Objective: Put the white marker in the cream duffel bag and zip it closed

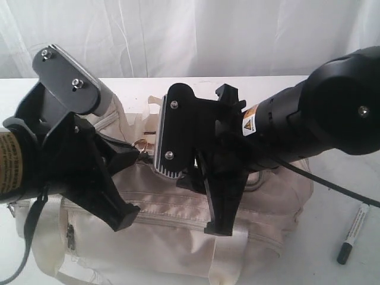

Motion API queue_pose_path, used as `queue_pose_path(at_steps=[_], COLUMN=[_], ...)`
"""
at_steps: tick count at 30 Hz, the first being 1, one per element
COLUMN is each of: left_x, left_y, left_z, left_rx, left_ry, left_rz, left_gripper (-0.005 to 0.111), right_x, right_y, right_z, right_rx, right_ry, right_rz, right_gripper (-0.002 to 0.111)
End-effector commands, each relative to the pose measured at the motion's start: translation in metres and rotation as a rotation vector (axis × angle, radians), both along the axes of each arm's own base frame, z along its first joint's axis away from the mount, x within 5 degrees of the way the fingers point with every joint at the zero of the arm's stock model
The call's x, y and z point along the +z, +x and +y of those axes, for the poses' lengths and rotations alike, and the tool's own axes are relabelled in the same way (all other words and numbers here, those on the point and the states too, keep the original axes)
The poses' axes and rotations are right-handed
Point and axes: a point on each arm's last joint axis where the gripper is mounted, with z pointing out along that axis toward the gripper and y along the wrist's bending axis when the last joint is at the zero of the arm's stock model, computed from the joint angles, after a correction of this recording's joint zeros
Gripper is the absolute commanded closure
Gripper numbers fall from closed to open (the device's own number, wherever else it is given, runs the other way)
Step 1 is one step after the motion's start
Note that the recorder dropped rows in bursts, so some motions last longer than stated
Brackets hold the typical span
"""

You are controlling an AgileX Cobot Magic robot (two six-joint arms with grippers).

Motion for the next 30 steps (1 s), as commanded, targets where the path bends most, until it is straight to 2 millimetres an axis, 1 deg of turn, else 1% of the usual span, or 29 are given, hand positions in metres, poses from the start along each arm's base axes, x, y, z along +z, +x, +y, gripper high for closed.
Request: queue_pose_path(at_steps=[1, 5, 9, 12, 13, 15, 19, 21, 27, 30], left_x=[0.002, 0.002, 0.002, 0.002, 0.002, 0.002, 0.002, 0.002, -0.002, 0.001], left_y=[0.002, 0.002, 0.002, 0.002, 0.002, 0.002, 0.002, 0.002, 0.004, 0.002], left_z=[-0.005, -0.005, -0.005, -0.005, -0.005, -0.005, -0.005, -0.005, 0.002, 0.009], left_rx=[-0.02, -0.021, -0.022, -0.022, -0.022, -0.022, -0.022, -0.022, 0.028, 0.052], left_ry=[-0.026, -0.027, -0.024, -0.024, -0.024, -0.024, -0.024, -0.024, 0.053, 0.085], left_rz=[-0.015, -0.015, -0.018, -0.018, -0.018, -0.018, -0.018, -0.018, 0.0, -0.014], left_gripper=[0.107, 0.107, 0.107, 0.107, 0.107, 0.107, 0.107, 0.107, 0.107, 0.107], right_x=[0.008, 0.004, -0.005, -0.003, -0.002, -0.001, -0.001, -0.001, -0.002, -0.003], right_y=[0.005, 0.008, 0.012, 0.015, 0.016, 0.017, 0.018, 0.018, 0.014, 0.013], right_z=[0.002, 0.004, 0.008, 0.01, 0.011, 0.011, 0.012, 0.012, 0.009, 0.009], right_rx=[-0.007, -0.011, -0.01, -0.016, -0.02, -0.025, -0.027, -0.027, -0.02, -0.019], right_ry=[0.042, 0.044, 0.022, 0.048, 0.062, 0.077, 0.077, 0.077, 0.049, 0.042], right_rz=[-0.052, -0.055, -0.036, -0.069, -0.085, -0.1, -0.099, -0.099, -0.064, -0.054], right_gripper=[0.065, 0.072, 0.074, 0.074, 0.076, 0.082, 0.102, 0.108, 0.108, 0.108])
